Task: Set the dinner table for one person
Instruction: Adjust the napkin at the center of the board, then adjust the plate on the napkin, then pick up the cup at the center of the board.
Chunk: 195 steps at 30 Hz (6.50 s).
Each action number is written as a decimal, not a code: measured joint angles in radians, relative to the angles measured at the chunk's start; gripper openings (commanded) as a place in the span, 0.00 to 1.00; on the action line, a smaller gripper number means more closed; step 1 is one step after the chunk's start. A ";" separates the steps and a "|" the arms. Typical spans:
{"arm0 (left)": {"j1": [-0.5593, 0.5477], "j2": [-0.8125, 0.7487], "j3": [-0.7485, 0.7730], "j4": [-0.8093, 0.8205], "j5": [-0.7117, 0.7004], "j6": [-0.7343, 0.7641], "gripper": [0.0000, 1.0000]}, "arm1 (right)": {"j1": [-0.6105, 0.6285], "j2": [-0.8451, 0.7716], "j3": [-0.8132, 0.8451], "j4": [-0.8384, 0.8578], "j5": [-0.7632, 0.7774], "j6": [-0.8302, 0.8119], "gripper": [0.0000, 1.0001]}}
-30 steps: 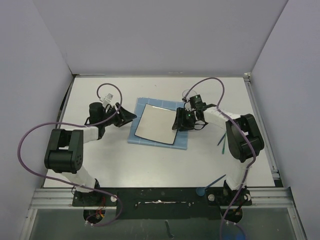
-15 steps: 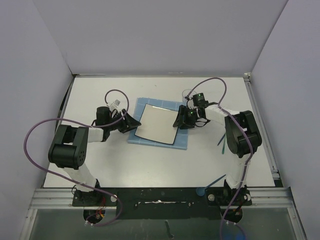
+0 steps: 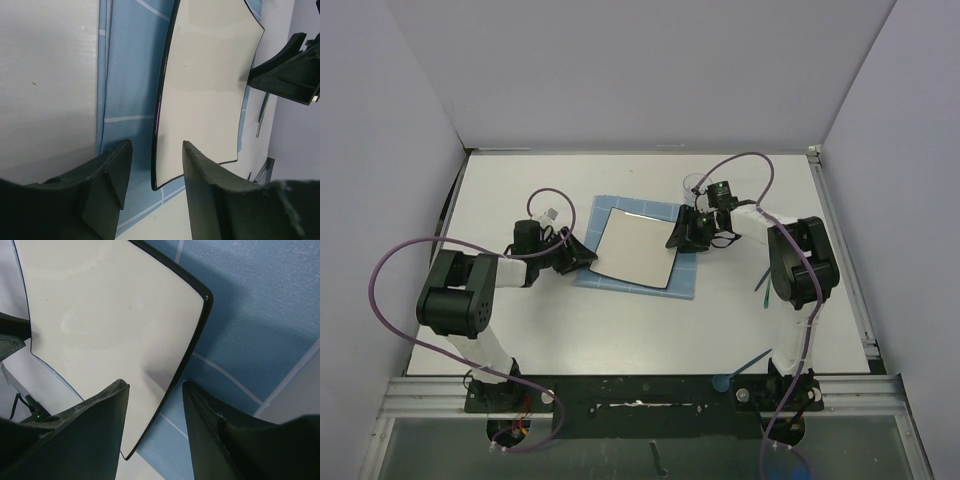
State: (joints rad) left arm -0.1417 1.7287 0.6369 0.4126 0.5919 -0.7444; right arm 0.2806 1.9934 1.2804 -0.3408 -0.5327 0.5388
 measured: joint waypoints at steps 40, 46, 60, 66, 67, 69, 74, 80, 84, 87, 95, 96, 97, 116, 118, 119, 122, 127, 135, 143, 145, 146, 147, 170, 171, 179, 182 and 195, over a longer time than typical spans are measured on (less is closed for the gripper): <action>-0.037 0.017 0.112 -0.196 -0.031 0.108 0.00 | -0.038 0.076 0.034 0.045 -0.080 0.073 0.00; -0.061 0.014 0.133 -0.229 -0.057 0.143 0.00 | -0.040 0.079 0.048 0.048 -0.061 0.072 0.00; -0.096 0.007 0.145 -0.253 -0.100 0.173 0.00 | -0.040 0.082 0.088 0.037 -0.027 0.068 0.00; -0.100 0.007 0.150 -0.261 -0.106 0.174 0.00 | -0.040 0.082 0.090 0.035 -0.024 0.064 0.00; -0.100 0.007 0.150 -0.261 -0.106 0.174 0.00 | -0.040 0.082 0.090 0.035 -0.024 0.064 0.00; -0.100 0.007 0.152 -0.266 -0.106 0.174 0.00 | -0.040 0.082 0.090 0.035 -0.024 0.064 0.00; -0.102 0.008 0.161 -0.275 -0.109 0.174 0.00 | -0.040 0.082 0.076 0.041 -0.017 0.064 0.00; -0.105 0.008 0.175 -0.296 -0.117 0.177 0.00 | -0.045 0.082 0.060 0.061 -0.027 0.067 0.00; -0.108 0.008 0.185 -0.314 -0.123 0.181 0.00 | -0.048 0.082 0.056 0.068 -0.034 0.069 0.00; -0.112 0.008 0.191 -0.325 -0.129 0.182 0.00 | -0.051 0.082 0.056 0.068 -0.037 0.069 0.00; -0.127 0.020 0.217 -0.345 -0.137 0.185 0.00 | -0.062 0.082 0.056 0.067 -0.037 0.069 0.00; -0.129 0.021 0.219 -0.346 -0.138 0.186 0.00 | -0.064 0.082 0.056 0.067 -0.039 0.069 0.00; -0.130 0.021 0.219 -0.346 -0.140 0.186 0.00 | -0.064 0.082 0.056 0.067 -0.039 0.069 0.00; -0.132 0.022 0.219 -0.346 -0.140 0.188 0.00 | -0.065 0.082 0.055 0.069 -0.041 0.067 0.18; -0.132 0.022 0.219 -0.346 -0.140 0.188 0.01 | -0.065 0.082 0.055 0.069 -0.043 0.063 0.19; -0.132 0.022 0.219 -0.346 -0.140 0.187 0.05 | -0.065 0.082 0.055 0.070 -0.043 0.061 0.19; -0.132 0.022 0.219 -0.346 -0.143 0.188 0.12 | -0.064 0.082 0.055 0.071 -0.044 0.054 0.20; -0.139 0.021 0.219 -0.347 -0.155 0.192 0.35 | -0.063 0.082 0.055 0.069 -0.045 0.042 0.24; -0.159 -0.002 0.227 -0.354 -0.189 0.211 0.63 | -0.063 0.080 0.055 0.064 -0.045 0.035 0.24; -0.156 -0.045 0.226 -0.359 -0.225 0.210 0.63 | -0.060 0.070 0.053 0.031 -0.044 0.013 0.27; -0.153 -0.070 0.224 -0.364 -0.231 0.211 0.63 | -0.064 0.056 0.052 -0.006 -0.030 -0.007 0.27; -0.151 -0.084 0.223 -0.367 -0.234 0.211 0.63 | -0.065 0.047 0.053 -0.027 -0.022 -0.016 0.27; -0.151 -0.099 0.223 -0.370 -0.240 0.213 0.63 | -0.068 0.038 0.053 -0.048 -0.015 -0.028 0.27; -0.130 -0.390 0.160 -0.496 -0.297 0.254 0.62 | -0.095 0.150 0.966 -0.640 0.445 -0.265 0.33; -0.129 -0.396 0.160 -0.502 -0.297 0.256 0.62 | -0.095 0.184 1.010 -0.657 0.455 -0.270 0.33; -0.122 -0.427 0.163 -0.549 -0.301 0.267 0.62 | -0.096 0.326 0.985 -0.702 0.476 -0.278 0.33; -0.117 -0.427 0.169 -0.561 -0.301 0.276 0.62 | -0.096 0.328 0.940 -0.705 0.470 -0.277 0.33; -0.109 -0.400 0.199 -0.566 -0.294 0.286 0.61 | -0.098 0.328 0.941 -0.645 0.396 -0.267 0.42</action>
State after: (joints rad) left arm -0.2512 1.3285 0.8356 -0.1535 0.2981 -0.4587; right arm 0.1825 2.3215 2.2215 -0.9863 -0.1368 0.2714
